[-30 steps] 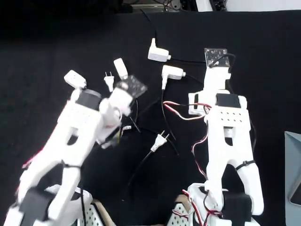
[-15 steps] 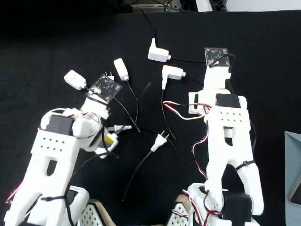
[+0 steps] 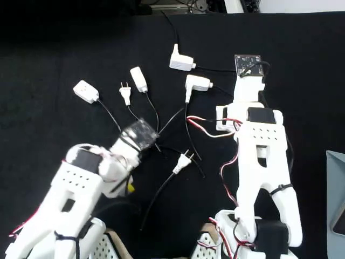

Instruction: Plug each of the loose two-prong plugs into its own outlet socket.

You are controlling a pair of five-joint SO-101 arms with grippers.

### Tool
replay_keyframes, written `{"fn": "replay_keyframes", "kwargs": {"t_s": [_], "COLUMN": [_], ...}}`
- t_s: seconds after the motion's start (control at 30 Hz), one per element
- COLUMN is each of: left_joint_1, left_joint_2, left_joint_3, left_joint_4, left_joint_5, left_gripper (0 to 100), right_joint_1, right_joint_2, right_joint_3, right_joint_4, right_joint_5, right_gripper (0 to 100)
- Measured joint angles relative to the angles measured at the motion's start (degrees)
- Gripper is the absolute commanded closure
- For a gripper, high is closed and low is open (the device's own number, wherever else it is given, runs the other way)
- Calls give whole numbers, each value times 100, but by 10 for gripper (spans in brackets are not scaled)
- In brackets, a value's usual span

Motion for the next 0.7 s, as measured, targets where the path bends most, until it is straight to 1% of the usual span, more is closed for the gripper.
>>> {"fn": "replay_keyframes", "kwargs": {"t_s": [0.2, 0.37, 0.53, 0.63, 0.7], "left_joint_1": [176, 176, -290, -501, -527], "left_joint_2": [0, 88, 862, 1705, 2189], "left_joint_3": [668, 730, 642, 211, -176], "left_joint_4": [-1187, -1609, -2154, -2145, -1987], "left_joint_5": [167, 220, 229, 220, 220], "left_gripper": [761, 760, 761, 768, 809], "right_joint_1": [0, 0, 0, 0, 0], "right_joint_2": [0, 0, 0, 0, 0], "right_joint_3": [9, 9, 9, 9, 9], "right_joint_4": [0, 0, 0, 0, 0], "right_joint_5": [0, 0, 0, 0, 0], "right_gripper": [984, 984, 984, 984, 984]}}
